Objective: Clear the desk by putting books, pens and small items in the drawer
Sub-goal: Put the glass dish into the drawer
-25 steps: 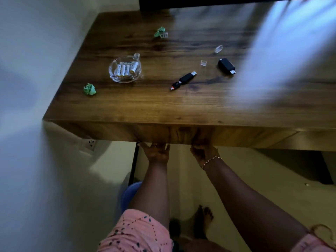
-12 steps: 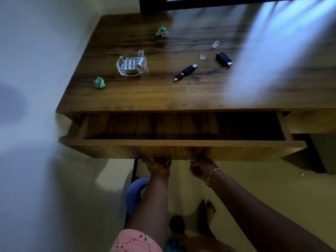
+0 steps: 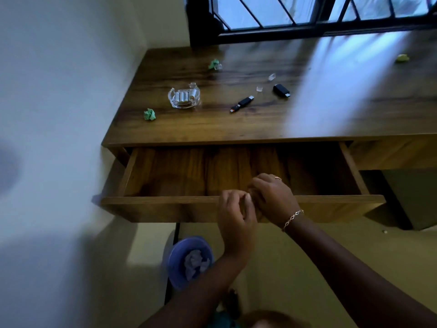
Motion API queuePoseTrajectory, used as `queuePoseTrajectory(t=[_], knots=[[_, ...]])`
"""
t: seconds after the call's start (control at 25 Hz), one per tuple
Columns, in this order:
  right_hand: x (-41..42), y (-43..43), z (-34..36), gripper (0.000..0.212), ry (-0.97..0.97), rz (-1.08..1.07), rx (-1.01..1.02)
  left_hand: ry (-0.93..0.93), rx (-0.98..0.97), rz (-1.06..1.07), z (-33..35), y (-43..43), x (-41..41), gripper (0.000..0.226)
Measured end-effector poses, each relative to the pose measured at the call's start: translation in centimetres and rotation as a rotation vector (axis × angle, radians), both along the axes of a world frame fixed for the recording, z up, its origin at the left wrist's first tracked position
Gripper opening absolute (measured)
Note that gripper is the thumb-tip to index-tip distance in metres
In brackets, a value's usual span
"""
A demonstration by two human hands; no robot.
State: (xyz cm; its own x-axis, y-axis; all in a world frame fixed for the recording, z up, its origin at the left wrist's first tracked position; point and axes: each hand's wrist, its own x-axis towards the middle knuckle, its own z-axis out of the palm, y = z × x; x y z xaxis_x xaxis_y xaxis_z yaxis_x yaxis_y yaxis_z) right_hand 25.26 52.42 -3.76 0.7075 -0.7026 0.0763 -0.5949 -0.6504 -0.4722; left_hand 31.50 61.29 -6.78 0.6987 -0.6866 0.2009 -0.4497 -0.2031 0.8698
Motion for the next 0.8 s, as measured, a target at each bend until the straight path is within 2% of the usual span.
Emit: queuePoseTrajectory(t=[0.04, 0.08, 0.16, 0.24, 0.32, 0.4, 0.52, 0.8], knots=[[-0.2, -0.6, -0.5, 0.023, 0.090, -0.011, 0.027, -0.206, 0.018, -0.036, -0.4, -0.2, 0.9, 0.026], [-0.3, -0.9, -0.9, 0.026, 0.192, 0.008, 0.058, -0.307, 0.103, -0.073, -0.3, -0.5, 1.8, 0.037], [-0.7, -0.7, -1.6, 0.030, 0.324, 0.082, 0.039, -0.425, 0.371, -0.209, -0.5, -0.4, 2.7, 0.060], [-1.2, -0.3, -2.1, 0.032, 0.352, 0.120, -0.034, -0.551, 0.515, -0.331, -0.6, 0.0, 3.1, 0.059], [-1.8, 0.1, -2.0, 0.032, 0.369, 0.126, -0.066, -0.561, 0.525, -0.372, -0.4, 0.2, 3.5, 0.040], [-2.6, 0.8, -1.7, 0.033, 0.397, 0.127, -0.068, -0.558, 0.540, -0.344, 0.2, 0.7, 3.2, 0.032], [-3.9, 2.9, -1.6, 0.035, 0.424, 0.142, -0.098, -0.579, 0.614, -0.347, 1.2, 2.1, 1.9, 0.029], [-5.8, 5.4, -2.0, 0.034, 0.428, 0.164, -0.072, -0.372, 0.719, -0.422, 3.8, 4.6, 0.9, 0.024]])
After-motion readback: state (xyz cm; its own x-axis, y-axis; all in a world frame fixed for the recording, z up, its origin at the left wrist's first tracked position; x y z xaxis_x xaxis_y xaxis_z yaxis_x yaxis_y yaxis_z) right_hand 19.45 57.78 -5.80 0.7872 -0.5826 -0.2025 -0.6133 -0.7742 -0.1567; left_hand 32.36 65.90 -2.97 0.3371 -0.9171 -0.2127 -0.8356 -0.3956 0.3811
